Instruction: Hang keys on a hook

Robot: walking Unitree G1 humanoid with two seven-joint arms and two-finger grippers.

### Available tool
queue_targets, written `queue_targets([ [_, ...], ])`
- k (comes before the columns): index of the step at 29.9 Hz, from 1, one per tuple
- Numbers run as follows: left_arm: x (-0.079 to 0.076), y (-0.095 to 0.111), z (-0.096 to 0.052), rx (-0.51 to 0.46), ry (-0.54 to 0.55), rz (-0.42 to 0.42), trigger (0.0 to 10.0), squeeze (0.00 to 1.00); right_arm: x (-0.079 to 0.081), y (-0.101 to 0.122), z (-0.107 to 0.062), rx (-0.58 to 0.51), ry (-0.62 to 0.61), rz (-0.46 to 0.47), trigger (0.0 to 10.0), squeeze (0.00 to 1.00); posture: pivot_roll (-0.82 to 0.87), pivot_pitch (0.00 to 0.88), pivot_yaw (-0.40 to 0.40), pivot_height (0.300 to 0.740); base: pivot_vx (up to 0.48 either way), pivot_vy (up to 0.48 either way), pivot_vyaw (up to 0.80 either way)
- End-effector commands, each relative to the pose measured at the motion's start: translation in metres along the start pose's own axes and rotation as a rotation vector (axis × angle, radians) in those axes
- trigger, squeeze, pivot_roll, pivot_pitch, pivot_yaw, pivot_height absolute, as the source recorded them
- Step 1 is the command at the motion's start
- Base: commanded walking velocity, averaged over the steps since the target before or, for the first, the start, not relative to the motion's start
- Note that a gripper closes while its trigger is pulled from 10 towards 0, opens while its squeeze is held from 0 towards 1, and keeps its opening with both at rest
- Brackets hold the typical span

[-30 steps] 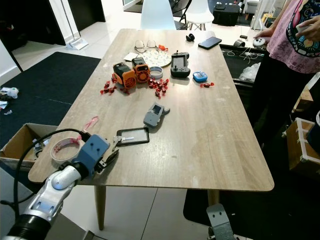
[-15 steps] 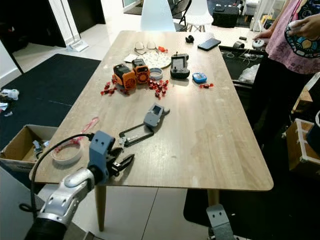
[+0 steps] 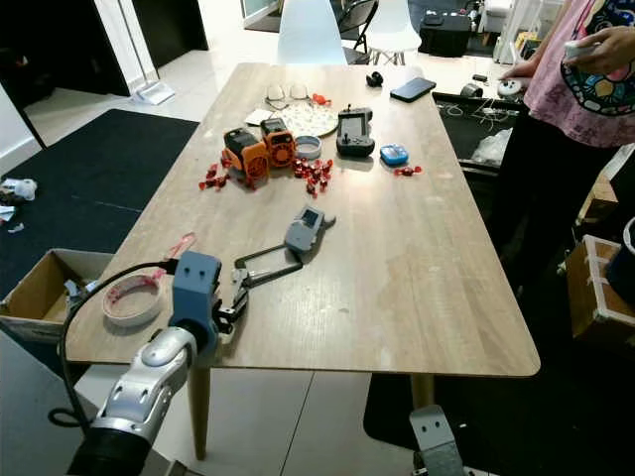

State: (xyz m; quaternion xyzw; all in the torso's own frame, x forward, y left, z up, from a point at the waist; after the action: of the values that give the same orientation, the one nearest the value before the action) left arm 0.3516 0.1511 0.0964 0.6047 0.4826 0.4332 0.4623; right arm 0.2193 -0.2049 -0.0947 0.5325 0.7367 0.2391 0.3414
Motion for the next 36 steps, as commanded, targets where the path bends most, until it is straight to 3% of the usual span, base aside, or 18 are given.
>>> queue_targets([
  [1,-0.006,-0.001,-0.004,-0.023,-0.007,-0.007,10.0,0.00,0.002,-0.005,-0.001,0.020,0.002,0.005,10.0,0.00,0.01,0.105,0.003,0.740,0.000,0.000,0.00],
  [5,-0.015,0.000,-0.007,-0.048,-0.053,-0.015,10.0,0.00,0.002,-0.005,-0.001,0.021,0.003,0.005,10.0,0.00,0.02,0.106,0.002,0.740,0.000,0.000,0.00],
  [13,-0.039,-0.016,-0.014,0.010,-0.178,-0.019,10.0,0.00,0.001,-0.005,-0.001,0.021,0.002,0.005,10.0,0.00,0.01,0.105,0.003,0.740,0.000,0.000,0.00],
  [16,-0.039,-0.016,-0.013,0.010,-0.161,-0.018,10.0,0.00,0.001,-0.005,-0.001,0.021,0.001,0.005,10.0,0.00,0.01,0.105,0.002,0.740,0.000,0.000,0.00],
  [20,-0.029,-0.012,-0.005,-0.010,-0.050,-0.025,10.0,0.00,0.001,-0.004,-0.001,0.021,0.001,0.005,10.0,0.00,0.01,0.108,0.003,0.740,0.000,0.000,0.00],
  [27,-0.021,-0.007,0.002,-0.029,0.009,-0.052,10.0,0.00,0.001,-0.004,-0.001,0.021,0.001,0.005,10.0,0.00,0.01,0.111,0.003,0.740,0.000,0.000,0.00],
  [36,-0.029,-0.003,0.006,-0.044,-0.022,-0.073,10.0,0.00,0.001,-0.006,-0.001,0.022,0.001,0.004,10.0,0.00,0.01,0.118,0.004,0.740,0.000,0.000,0.00],
])
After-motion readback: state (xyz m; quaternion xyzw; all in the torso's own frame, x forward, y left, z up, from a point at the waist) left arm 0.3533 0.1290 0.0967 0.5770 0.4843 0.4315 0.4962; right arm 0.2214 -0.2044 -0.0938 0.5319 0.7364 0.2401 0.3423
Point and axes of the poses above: a point about 5 cm out from each wrist's last joint towards the gripper, its own z axis pointing out of the wrist towards the gripper, its own y axis along the axis of the wrist's last joint, x = y × z, the point moved 4 cm from there along z, pointing out of the wrist towards the gripper, and after that the axes turned 1 degree about -z, right-handed, at the moved point
